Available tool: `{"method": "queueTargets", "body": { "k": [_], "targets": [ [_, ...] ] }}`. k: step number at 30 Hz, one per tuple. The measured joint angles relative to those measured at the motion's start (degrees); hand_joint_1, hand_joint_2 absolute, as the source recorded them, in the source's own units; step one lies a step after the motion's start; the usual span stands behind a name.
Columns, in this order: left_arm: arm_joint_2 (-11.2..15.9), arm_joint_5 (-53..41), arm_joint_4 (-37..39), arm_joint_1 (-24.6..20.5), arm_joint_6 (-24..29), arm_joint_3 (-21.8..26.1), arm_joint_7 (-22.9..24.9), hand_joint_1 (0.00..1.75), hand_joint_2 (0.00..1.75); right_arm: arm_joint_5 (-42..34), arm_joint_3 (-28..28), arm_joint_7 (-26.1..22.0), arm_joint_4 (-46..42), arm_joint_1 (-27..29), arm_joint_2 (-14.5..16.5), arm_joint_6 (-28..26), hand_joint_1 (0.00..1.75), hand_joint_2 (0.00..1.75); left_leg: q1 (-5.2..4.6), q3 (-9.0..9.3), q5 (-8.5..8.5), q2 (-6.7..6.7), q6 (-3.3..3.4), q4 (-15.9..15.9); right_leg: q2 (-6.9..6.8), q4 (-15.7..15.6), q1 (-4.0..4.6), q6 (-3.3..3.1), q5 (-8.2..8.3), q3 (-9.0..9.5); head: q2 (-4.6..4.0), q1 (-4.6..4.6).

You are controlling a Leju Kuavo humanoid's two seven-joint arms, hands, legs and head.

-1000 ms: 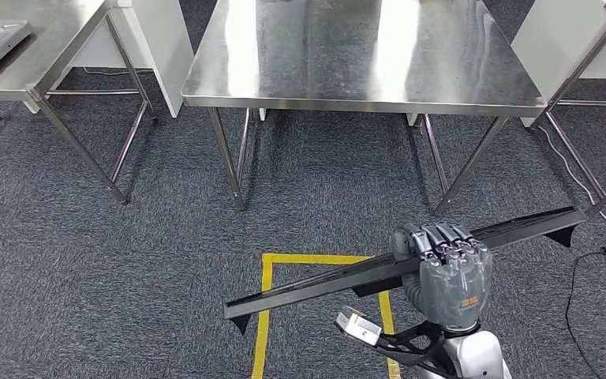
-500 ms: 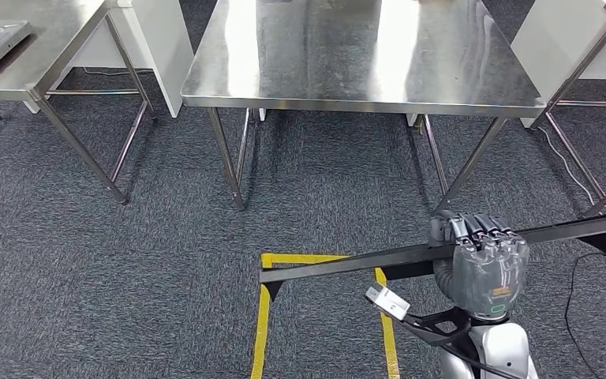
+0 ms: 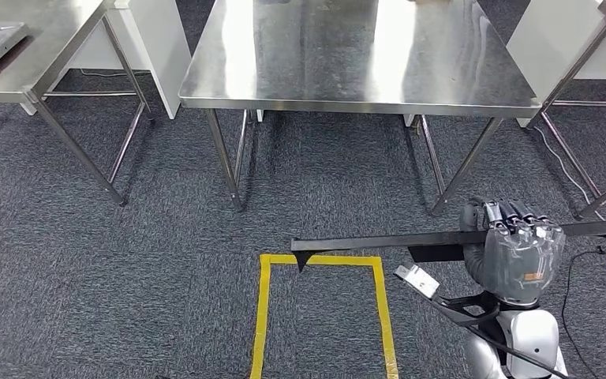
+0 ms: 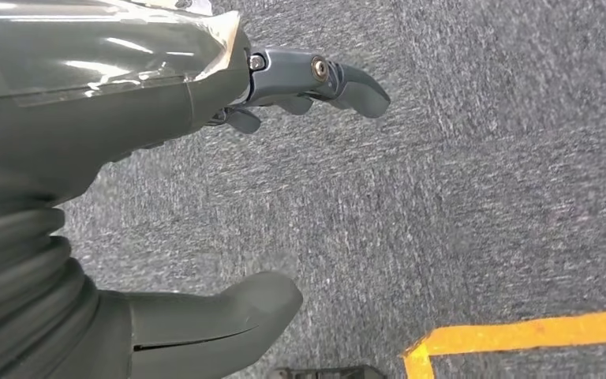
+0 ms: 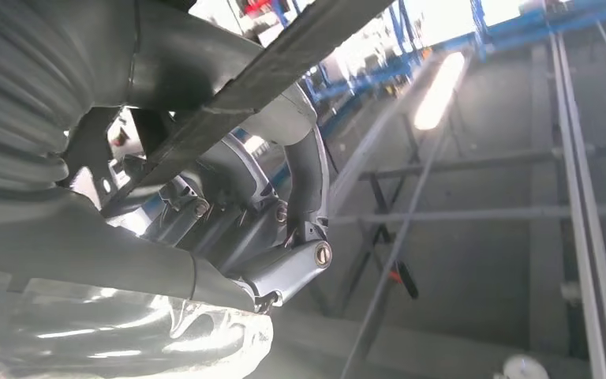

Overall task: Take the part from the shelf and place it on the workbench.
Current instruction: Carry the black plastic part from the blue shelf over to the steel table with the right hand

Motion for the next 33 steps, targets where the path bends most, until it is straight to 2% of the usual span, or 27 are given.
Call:
{"method": "queueTargets", "body": {
  "k": [1,2,3,4,5,7,9,10,11,13,14,15,16,18,19,20,22,24,26,29,30,31,32,33],
  "targets": [
    [-0.1,0.0,0.0,0.0,0.0,0.0,0.1,0.00,1.75,-0.2,-0.1,0.0,0.2,-0.1,-0.1,0.6,1.75,1.75,0.24,0.08,-0.23,0.03,-0.37,0.2,-0.20,-2.9,-0.32,0.73,1.29,1.58,0.00,0.03],
    [-0.1,0.0,0.0,0.0,0.0,0.0,0.1,0.00,1.75,-0.4,-0.2,-0.1,0.5,-0.3,-0.2,1.0,1.75,1.75,0.40,0.13,-0.61,0.05,-0.94,0.6,-0.62,-7.1,-0.69,1.51,2.67,3.82,0.00,0.09],
    [0.0,-0.1,0.0,0.0,0.1,0.0,0.2,0.00,1.75,-0.5,-0.2,-0.1,0.7,-0.5,-0.2,1.2,1.75,1.75,0.49,0.07,-1.07,0.05,-1.59,1.1,-0.84,-10.7,-0.80,1.95,3.70,5.89,0.00,0.24],
    [0.1,-0.1,0.0,0.0,0.1,0.0,0.2,0.00,1.75,-0.6,-0.3,-0.1,0.9,-0.6,-0.2,1.3,1.75,1.75,0.45,0.03,-1.47,0.04,-2.17,1.4,-0.93,-13.0,-0.84,1.86,4.20,7.25,0.01,0.24],
    [0.2,-0.1,0.0,0.0,0.1,-0.1,0.2,0.00,1.75,-0.6,-0.4,-0.1,1.1,-0.7,-0.2,1.3,1.75,1.75,0.35,0.06,-1.77,0.05,-2.61,1.6,-0.91,-14.0,-0.82,1.46,4.23,7.91,0.01,0.16],
    [0.2,0.0,0.0,0.0,0.2,-0.1,0.3,0.00,1.75,-0.8,-0.5,-0.2,1.4,-1.0,-0.3,2.1,1.75,1.75,0.51,0.29,-1.99,0.10,-3.01,1.4,-0.46,-13.8,-0.59,0.12,3.93,7.99,0.02,-0.26],
    [0.2,0.0,0.0,0.0,0.3,-0.2,0.4,0.00,1.75,-2.8,-0.5,-0.9,2.1,-2.1,-0.4,5.0,1.75,1.75,0.90,-0.05,-2.94,0.13,-3.32,2.7,-0.19,-13.8,-0.51,-0.84,3.73,8.29,0.02,-0.42],
    [0.2,0.1,0.0,0.0,0.3,-0.2,0.4,0.00,1.75,-4.9,-0.5,-1.6,2.9,-3.0,-0.5,7.2,1.75,1.75,0.99,-1.09,-4.11,0.12,-3.45,4.9,-0.04,-13.9,-0.48,-1.24,3.65,8.49,0.02,-0.46],
    [0.2,0.1,0.0,0.0,0.3,-0.2,0.4,0.00,1.75,-7.5,-0.6,-2.5,4.1,-4.3,-0.7,9.4,1.75,1.75,0.97,-2.91,-5.61,0.07,-3.49,8.4,0.06,-13.9,-0.37,-1.55,3.55,8.64,0.02,-0.49],
    [0.2,0.1,0.0,0.0,0.2,-0.3,0.5,0.00,1.75,-12.5,-0.8,-4.5,8.0,-7.5,-1.3,12.7,1.75,1.75,0.87,-7.75,-8.07,0.04,-3.36,16.1,0.26,-13.9,0.04,-1.93,3.33,8.86,0.02,-0.54],
    [0.2,0.2,0.0,0.1,0.2,-0.4,0.5,0.00,1.75,-14.5,-0.9,-5.5,10.6,-9.5,-1.7,13.8,1.75,1.75,0.81,-9.61,-8.03,0.04,-3.14,18.3,0.37,-13.9,0.28,-2.10,3.21,9.00,0.02,-0.55],
    [0.2,0.1,0.0,0.1,0.2,-0.5,0.6,0.00,1.75,-16.2,-1.1,-6.5,13.4,-11.7,-2.0,14.8,1.75,1.75,0.70,-10.47,-6.85,0.02,-2.79,18.5,0.48,-13.9,0.50,-2.25,3.10,9.20,0.02,-0.55],
    [0.2,0.1,0.0,0.1,0.2,-0.7,0.6,0.00,1.75,-17.8,-1.3,-7.4,16.3,-14.2,-2.4,15.6,1.75,1.75,0.52,-10.24,-4.67,-0.05,-2.29,16.4,0.60,-13.9,0.69,-2.39,2.99,9.44,0.02,-0.56],
    [0.3,0.1,0.0,0.1,0.3,-0.8,0.7,0.00,1.75,-20.3,-1.6,-8.9,22.5,-19.8,-3.2,16.5,1.75,1.75,-0.13,-7.75,0.17,-0.41,-0.90,8.9,0.79,-14.0,0.94,-2.55,2.76,9.76,0.02,-0.54],
    [0.4,0.2,0.0,0.0,0.4,-0.8,0.7,0.00,1.75,-21.2,-1.6,-9.6,25.8,-22.7,-3.6,16.7,1.75,1.75,-0.46,-6.63,1.64,-0.46,-0.38,5.8,0.93,-14.0,1.11,-2.50,2.65,9.76,0.02,-0.56],
    [0.5,0.2,0.0,0.0,0.5,-0.8,0.8,0.00,1.75,-21.9,-1.7,-10.2,29.0,-25.4,-3.9,16.9,1.75,1.75,-0.77,-6.00,2.28,-0.45,-0.07,4.0,1.01,-14.0,1.19,-2.34,2.53,9.69,0.02,-0.58],
    [0.5,0.4,0.0,0.0,0.7,-0.8,0.8,0.00,1.75,-22.7,-1.6,-11.0,34.8,-29.8,-4.5,17.3,1.75,1.75,-1.10,-5.71,2.24,-0.24,-0.02,3.0,1.10,-14.3,1.29,-1.78,2.38,9.67,0.02,-0.69],
    [0.5,0.6,0.0,0.0,0.8,-0.8,0.8,0.00,1.75,-23.1,-1.5,-11.4,38.8,-32.7,-5.0,17.4,1.75,1.75,-0.91,-4.99,2.50,-0.24,0.14,2.1,0.64,-13.8,1.33,-1.30,2.00,9.44,0.02,-0.69],
    [0.5,0.7,0.0,0.0,0.9,-0.8,0.8,0.00,1.75,-23.2,-1.4,-11.5,40.8,-34.2,-5.3,17.4,1.75,1.75,-0.64,-4.23,2.72,-0.25,0.34,1.2,0.10,-12.5,1.43,-1.17,1.41,8.85,0.01,-0.63],
    [0.5,0.7,0.0,0.0,0.9,-0.8,0.8,0.00,1.75,-23.2,-1.4,-11.6,41.7,-34.8,-5.4,17.5,1.75,1.75,-0.67,-4.04,2.67,-0.27,0.49,1.1,-0.02,-10.9,1.39,-1.28,0.78,8.04,0.00,-0.56],
    [0.5,0.7,0.0,0.0,1.0,-0.8,0.8,0.00,1.75,-23.2,-1.4,-11.6,42.2,-35.2,-5.4,17.5,1.75,1.75,-0.67,-3.96,2.64,-0.26,0.57,1.1,-0.02,-9.4,1.34,-1.36,0.24,7.22,0.00,-0.48],
    [0.5,0.7,0.0,0.0,1.0,-0.8,0.8,0.00,1.75,-23.2,-1.2,-11.6,43.9,-35.9,-5.4,17.5,1.75,1.75,-0.67,-3.73,2.42,-0.27,0.66,1.2,-0.02,-5.5,1.25,-1.28,-0.74,4.77,0.00,-0.30],
    [0.4,0.8,0.0,0.0,1.0,-0.8,0.8,0.00,1.75,-23.2,-1.1,-11.6,46.1,-36.9,-5.4,17.4,1.75,1.75,-0.63,-3.24,1.97,-0.33,0.63,1.2,-0.08,-3.7,1.02,-0.74,-0.38,3.06,0.00,-0.09],
    [0.4,0.8,0.0,0.1,1.1,-0.8,0.8,0.00,1.75,-23.3,-0.8,-11.7,48.6,-38.0,-5.4,17.4,1.75,1.75,-0.68,-2.69,1.24,-0.40,0.30,1.4,-0.47,-5.2,0.79,-0.01,1.33,2.79,0.01,0.13]
  ]
}}
